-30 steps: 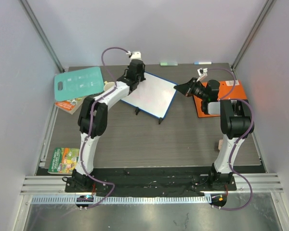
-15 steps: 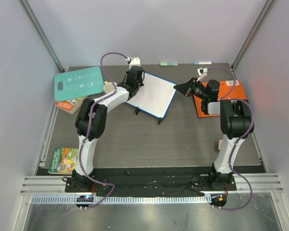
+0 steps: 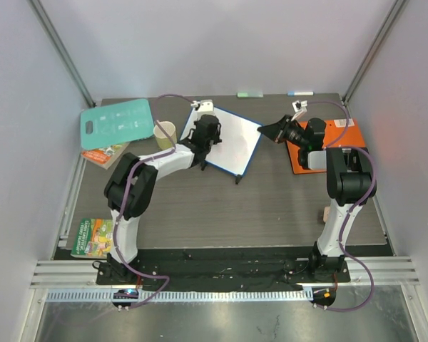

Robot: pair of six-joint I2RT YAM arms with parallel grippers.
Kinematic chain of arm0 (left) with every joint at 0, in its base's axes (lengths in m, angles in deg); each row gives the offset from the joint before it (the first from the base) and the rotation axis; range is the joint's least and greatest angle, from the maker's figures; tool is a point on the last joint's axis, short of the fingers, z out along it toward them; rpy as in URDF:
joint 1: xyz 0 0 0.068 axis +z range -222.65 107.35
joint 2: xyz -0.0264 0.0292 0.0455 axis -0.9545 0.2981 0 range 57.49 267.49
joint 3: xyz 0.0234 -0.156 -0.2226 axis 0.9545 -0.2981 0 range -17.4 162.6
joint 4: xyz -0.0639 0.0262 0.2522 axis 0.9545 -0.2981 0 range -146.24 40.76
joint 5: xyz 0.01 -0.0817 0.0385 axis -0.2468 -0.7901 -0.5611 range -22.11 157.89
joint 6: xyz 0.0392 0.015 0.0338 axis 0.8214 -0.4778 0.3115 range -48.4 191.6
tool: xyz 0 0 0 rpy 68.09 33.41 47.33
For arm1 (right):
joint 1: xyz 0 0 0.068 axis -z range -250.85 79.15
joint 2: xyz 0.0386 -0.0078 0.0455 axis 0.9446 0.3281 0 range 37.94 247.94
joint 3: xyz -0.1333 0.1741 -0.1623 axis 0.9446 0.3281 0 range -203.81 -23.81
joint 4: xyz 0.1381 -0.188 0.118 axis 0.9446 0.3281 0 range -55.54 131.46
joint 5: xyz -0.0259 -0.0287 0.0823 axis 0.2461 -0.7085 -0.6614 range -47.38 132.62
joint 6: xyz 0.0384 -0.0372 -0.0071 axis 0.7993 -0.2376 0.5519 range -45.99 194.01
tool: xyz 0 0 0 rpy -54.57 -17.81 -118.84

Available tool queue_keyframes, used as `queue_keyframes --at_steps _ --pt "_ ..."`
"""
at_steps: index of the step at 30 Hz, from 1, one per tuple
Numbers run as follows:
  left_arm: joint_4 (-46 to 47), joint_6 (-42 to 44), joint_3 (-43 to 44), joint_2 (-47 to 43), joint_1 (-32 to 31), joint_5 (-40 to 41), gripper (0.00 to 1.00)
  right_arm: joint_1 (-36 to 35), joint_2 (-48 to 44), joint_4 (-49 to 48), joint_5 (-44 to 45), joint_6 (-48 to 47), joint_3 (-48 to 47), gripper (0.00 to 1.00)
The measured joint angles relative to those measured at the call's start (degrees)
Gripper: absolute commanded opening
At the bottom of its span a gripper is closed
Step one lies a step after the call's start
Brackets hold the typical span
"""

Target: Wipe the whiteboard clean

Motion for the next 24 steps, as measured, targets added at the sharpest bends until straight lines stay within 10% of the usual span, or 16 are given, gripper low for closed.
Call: queue_keyframes --at_steps 11,24 --pt "-2.8 -4.6 -11.8 -6.0 7.8 -0.9 0.00 -0.5 0.0 -3.0 -1.4 0.0 0.0 0.01" --pt "-8.2 1.8 5.0 1.9 -9.0 8.0 0.00 0.2 0.0 -1.6 -0.7 -0.1 0.0 0.01"
